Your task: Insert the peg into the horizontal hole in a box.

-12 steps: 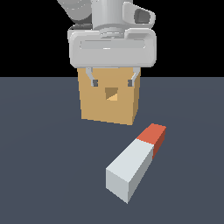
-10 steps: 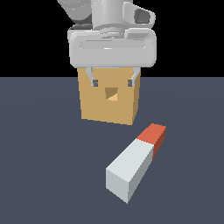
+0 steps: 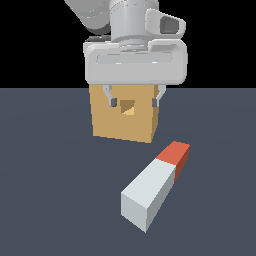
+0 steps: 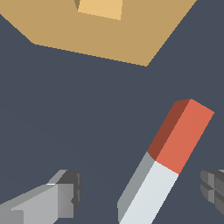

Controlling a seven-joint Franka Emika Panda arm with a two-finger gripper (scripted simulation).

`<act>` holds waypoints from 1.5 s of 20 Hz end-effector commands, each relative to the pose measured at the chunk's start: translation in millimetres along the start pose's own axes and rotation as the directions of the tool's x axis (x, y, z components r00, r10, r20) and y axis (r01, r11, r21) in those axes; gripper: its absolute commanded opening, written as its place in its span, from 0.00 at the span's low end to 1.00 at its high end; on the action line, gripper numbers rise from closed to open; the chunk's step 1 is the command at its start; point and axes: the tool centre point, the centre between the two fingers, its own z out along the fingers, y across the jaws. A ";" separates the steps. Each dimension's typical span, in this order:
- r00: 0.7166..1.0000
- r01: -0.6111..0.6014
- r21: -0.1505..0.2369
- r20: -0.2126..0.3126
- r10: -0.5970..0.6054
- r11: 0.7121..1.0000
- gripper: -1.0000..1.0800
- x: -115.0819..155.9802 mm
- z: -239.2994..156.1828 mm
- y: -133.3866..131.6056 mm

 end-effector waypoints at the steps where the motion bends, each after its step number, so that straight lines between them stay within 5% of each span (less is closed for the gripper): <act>1: 0.999 -0.051 0.001 0.002 0.051 0.999 0.96 -7.4 9.2 6.3; 6: 0.980 -0.200 0.000 0.008 0.200 0.980 0.96 -30.5 35.2 23.4; 19: 0.874 -0.486 -0.001 0.016 0.486 0.874 0.96 -84.9 86.7 45.8; 30: 0.866 -0.499 -0.001 0.017 0.499 0.867 0.96 -88.4 102.3 45.5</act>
